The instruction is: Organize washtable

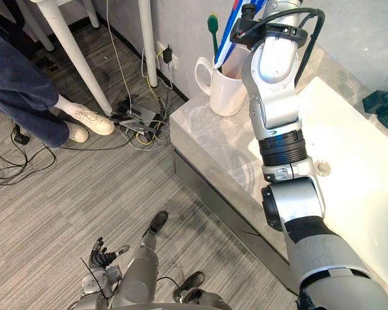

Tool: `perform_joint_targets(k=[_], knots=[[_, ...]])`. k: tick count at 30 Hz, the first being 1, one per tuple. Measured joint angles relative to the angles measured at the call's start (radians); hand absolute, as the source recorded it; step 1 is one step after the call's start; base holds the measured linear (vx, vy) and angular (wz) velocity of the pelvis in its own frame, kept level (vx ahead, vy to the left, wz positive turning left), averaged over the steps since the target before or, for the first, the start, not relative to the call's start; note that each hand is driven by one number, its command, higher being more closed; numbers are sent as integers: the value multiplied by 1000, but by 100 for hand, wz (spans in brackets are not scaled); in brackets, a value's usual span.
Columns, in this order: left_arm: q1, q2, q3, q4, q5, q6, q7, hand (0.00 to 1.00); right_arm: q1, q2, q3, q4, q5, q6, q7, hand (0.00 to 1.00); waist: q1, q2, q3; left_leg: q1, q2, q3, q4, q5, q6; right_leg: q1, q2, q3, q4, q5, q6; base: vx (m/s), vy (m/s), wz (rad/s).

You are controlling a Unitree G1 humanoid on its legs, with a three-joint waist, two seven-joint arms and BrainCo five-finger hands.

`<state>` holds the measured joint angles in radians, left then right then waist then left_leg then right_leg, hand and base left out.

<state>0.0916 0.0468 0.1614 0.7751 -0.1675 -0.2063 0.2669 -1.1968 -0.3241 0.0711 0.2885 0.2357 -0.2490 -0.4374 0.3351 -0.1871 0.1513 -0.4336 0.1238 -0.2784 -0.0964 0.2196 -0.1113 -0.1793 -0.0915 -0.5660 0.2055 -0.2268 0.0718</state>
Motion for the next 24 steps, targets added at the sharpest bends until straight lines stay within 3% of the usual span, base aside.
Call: perform_joint_targets(k=[6, 24], knots=[[0, 0, 6, 0, 0, 0, 0, 0, -10, 0, 0, 0, 0, 0, 1, 100, -21, 0, 0, 0, 1, 3, -1, 0, -1, -2, 3, 5, -1, 0, 0, 0, 0, 0], [0, 0, 8, 8, -19, -10, -2, 0, -27, -11, -21, 2, -3, 0, -16, 100, -30, 1, 1, -7, 0, 6, 0, 5, -8, -15, 3, 15, 3, 0, 0, -2, 3, -1]])
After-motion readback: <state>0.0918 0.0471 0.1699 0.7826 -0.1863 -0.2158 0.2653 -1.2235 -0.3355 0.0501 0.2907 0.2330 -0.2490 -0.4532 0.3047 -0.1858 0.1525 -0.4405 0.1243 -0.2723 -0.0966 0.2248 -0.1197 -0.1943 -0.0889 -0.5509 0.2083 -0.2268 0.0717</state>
